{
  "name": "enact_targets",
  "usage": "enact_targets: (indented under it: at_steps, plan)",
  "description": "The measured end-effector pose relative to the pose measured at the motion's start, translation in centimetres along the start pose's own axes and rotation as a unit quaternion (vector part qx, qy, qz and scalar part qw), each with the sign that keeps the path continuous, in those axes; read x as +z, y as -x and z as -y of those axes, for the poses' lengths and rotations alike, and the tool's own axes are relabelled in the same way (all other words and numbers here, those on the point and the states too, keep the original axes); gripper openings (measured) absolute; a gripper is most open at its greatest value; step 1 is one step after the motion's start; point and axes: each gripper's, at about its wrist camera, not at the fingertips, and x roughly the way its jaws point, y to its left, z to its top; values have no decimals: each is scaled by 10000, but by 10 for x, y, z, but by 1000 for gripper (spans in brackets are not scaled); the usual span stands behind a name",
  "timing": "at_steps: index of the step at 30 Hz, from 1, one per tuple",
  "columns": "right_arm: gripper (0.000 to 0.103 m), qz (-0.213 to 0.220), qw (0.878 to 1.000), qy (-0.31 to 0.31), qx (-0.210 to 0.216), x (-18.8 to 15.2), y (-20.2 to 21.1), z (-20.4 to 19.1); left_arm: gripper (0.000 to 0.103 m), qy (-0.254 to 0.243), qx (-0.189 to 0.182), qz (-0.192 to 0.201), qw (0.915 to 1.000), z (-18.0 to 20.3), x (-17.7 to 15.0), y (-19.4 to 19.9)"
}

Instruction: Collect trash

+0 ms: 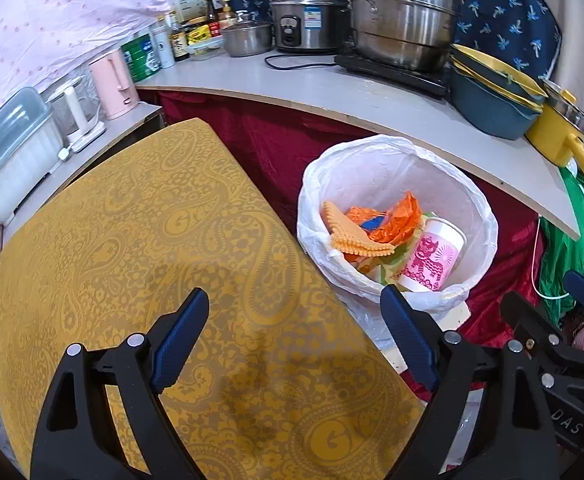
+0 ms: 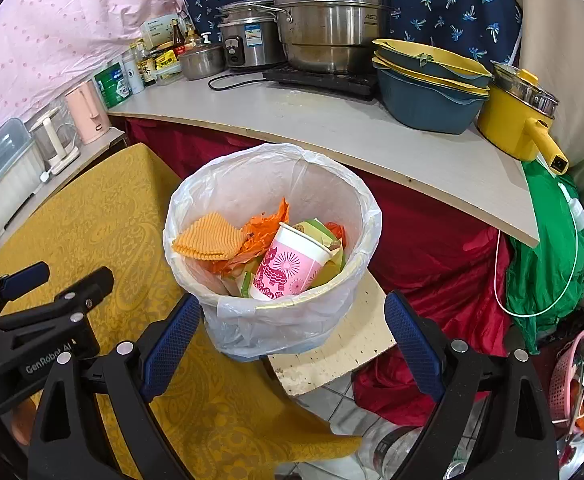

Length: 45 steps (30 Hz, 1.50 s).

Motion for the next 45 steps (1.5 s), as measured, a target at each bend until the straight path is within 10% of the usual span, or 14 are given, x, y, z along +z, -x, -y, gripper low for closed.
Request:
enact_targets:
  at_steps: [45]
  plan:
    - [89,94,9999,-40,44,-7,12,0,83,-159,140,133,9997,7,-9,16]
